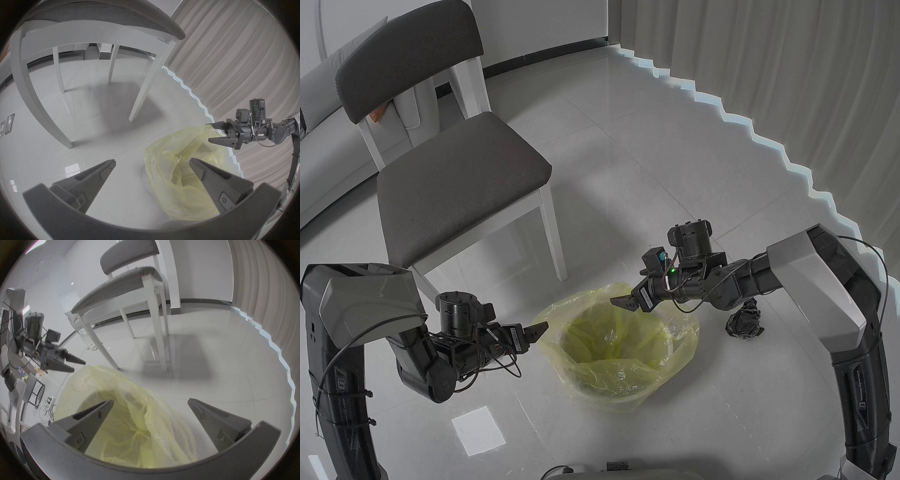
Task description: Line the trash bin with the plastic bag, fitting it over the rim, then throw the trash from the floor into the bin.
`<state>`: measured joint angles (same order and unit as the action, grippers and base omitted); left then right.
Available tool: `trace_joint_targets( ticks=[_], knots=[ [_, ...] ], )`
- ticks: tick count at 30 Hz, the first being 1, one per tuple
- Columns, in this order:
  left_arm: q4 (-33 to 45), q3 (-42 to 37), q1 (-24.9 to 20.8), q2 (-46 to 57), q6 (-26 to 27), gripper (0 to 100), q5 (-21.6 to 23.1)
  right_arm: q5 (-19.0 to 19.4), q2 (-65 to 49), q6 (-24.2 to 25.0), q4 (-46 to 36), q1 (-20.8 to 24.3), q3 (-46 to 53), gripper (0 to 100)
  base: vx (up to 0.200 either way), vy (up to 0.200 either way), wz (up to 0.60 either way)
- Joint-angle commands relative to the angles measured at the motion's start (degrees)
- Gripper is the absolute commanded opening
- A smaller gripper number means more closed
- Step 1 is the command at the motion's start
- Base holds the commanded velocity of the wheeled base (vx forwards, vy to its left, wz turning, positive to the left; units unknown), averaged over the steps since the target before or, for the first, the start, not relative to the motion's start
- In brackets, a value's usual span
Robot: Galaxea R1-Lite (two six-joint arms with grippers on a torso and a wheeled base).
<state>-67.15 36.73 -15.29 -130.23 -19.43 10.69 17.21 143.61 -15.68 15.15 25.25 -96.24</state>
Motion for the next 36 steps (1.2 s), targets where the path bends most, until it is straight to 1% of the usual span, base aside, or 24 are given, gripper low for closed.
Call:
trace_joint_targets(
  ticks=[1,2,3,8,9,10,11,12,15,20,24,29,31,36],
  knots=[
    [0.1,-0.3,-0.4,-1.2,0.0,100,-0.1,-0.2,-5.1,0.6,-0.4,-2.1,1.5,100,0.0,0.0,0.0],
    [0.1,-0.3,-0.3,-1.3,0.1,100,-0.1,-0.2,-5.2,0.6,-0.4,-2.3,1.6,100,0.0,0.0,0.0],
    [0.1,0.0,-0.4,-2.1,0.2,100,-0.4,-0.2,-7.6,0.6,-0.9,-4.2,3.9,100,0.0,0.0,0.0],
    [0.0,1.2,0.2,-3.4,0.1,100,-0.8,-0.2,-11.0,-0.2,-1.3,-9.2,13.3,100,0.0,0.0,0.0],
    [0.0,1.2,0.2,-3.4,0.1,100,-0.8,-0.2,-11.0,-0.2,-1.3,-9.2,13.3,100,0.0,0.0,0.0],
    [0.1,2.3,0.3,-3.5,0.0,100,-0.8,-0.1,-11.0,-0.3,-0.5,-10.5,16.9,100,0.0,0.0,0.0],
    [0.1,2.5,0.4,-3.5,0.0,100,-0.8,-0.1,-11.1,-0.4,0.0,-10.7,17.7,100,0.0,0.0,0.0],
    [0.1,3.3,0.5,-3.5,-0.1,100,-0.8,0.0,-11.2,-0.3,2.2,-10.9,20.2,100,0.0,0.0,0.0],
    [0.7,5.3,0.3,-3.9,-0.1,100,-0.8,0.0,-10.7,0.1,7.0,-10.9,22.5,100,0.0,0.0,0.0],
    [2.3,10.4,0.4,-6.6,0.0,100,-1.3,-0.1,-7.5,0.3,7.9,-10.9,19.1,100,0.0,0.0,0.0],
    [5.3,15.5,1.6,-10.1,0.1,100,-2.9,-0.2,-2.6,0.5,7.8,-10.9,15.3,100,0.0,0.0,0.0],
    [9.1,20.9,2.1,-12.9,0.1,100,-3.0,-0.2,1.9,0.5,7.7,-10.9,11.7,100,0.0,0.0,0.0],
    [11.6,24.5,2.0,-14.3,0.0,100,-3.0,-0.2,3.8,0.5,7.6,-11.1,10.3,100,0.0,0.0,0.0],
    [13.7,27.3,1.9,-15.6,0.1,100,-3.0,-0.2,5.0,0.5,6.7,-11.6,9.2,100,0.0,0.0,0.0]
  ],
)
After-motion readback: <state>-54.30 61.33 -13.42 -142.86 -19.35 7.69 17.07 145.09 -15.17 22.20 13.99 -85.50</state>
